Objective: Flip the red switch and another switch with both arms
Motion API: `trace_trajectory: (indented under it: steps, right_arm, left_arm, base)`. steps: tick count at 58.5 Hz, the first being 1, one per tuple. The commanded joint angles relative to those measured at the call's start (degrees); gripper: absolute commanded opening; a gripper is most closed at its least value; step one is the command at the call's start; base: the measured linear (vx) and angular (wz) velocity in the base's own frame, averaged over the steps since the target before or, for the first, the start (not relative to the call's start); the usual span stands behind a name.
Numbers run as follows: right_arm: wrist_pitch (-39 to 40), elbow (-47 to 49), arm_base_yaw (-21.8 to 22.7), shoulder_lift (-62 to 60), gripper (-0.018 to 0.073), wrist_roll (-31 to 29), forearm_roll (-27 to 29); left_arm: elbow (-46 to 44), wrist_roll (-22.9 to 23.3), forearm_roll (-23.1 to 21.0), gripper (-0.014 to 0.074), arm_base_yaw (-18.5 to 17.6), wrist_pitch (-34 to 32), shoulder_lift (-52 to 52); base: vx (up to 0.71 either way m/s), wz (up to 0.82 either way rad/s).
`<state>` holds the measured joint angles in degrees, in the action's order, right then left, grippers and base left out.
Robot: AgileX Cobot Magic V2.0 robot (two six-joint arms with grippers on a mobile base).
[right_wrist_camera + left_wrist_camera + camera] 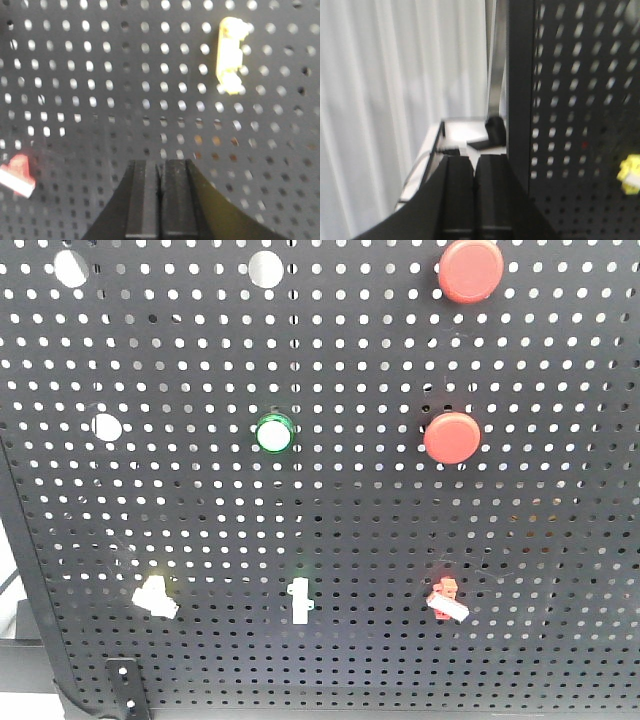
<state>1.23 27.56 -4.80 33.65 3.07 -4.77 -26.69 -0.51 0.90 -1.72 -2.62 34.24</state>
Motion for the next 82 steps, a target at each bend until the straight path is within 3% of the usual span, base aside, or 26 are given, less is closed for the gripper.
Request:
trace_trajectory:
  steps: [1, 9, 16, 25, 42, 52, 65, 82]
  right_arm:
    - [5.5, 1.9, 0.4, 0.6, -0.0006, -0.1, -0.1]
    - [4.8, 1.8, 0.4, 0.6, -0.0006, -0.1, -0.1]
    - [4.4, 1.8, 0.4, 0.6, -0.0006, -0.1, -0.1]
    - [4.4, 1.8, 0.4, 0.6, -0.0006, -0.3, -0.1]
    - [4.4, 1.8, 0.4, 0.6, -0.0006, -0.5, -0.1]
    - [4.5, 1.8, 0.4, 0.6, -0.0006, -0.5, -0.1]
    - [4.5, 1.8, 0.4, 0.6, -0.0006, -0.5, -0.1]
    - [4.5, 1.8, 0.4, 0.6, -0.0006, -0.5, -0.1]
  left_arm:
    - [-2.0, 0.5, 1.1, 0.0003, -2.0, -6.8, 3.0]
    - [-2.0, 0.5, 5.0, 0.0003, -8.6, -9.4, 7.4]
    - [-2.1, 2.2, 5.4, 0.0003, -14.1, -14.1, 11.8]
    - [-6.4, 4.6, 5.4, 0.0003, -17.9, -16.8, 18.1]
    - [-15.3, 5.2, 5.4, 0.0003, -19.1, -16.2, 27.4]
    - [-16.0, 5.7, 5.4, 0.0003, -19.3, -14.1, 29.4]
    - [-16.0, 5.5, 5.4, 0.0003, -22.5, -8.2, 30.1]
    - [-15.9, 11.9, 5.3, 0.0003, -22.6, -1.2, 32.0]
  base:
    - [0.0, 0.0]
    - [0.0, 0.0]
    - [0.0, 0.0]
    - [0.0, 0.0]
    - [0.0, 0.0]
    - [0.0, 0.0]
    - [0.0, 0.0]
    - [0.0, 0.0]
